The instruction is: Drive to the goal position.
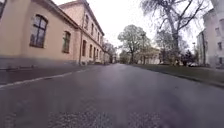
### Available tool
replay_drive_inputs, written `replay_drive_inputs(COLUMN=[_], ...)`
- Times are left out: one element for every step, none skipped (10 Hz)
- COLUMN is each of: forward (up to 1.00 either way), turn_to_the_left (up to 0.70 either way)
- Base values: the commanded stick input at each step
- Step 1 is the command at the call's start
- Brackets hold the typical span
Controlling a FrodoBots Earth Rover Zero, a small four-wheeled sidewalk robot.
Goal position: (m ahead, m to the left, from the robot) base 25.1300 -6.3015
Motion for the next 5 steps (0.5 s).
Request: replay_drive_inputs(forward=[0.85, 0.85, 0.85, 0.85, 0.85], turn_to_the_left=[0.0, 0.0, 0.0, 0.0, 0.0])
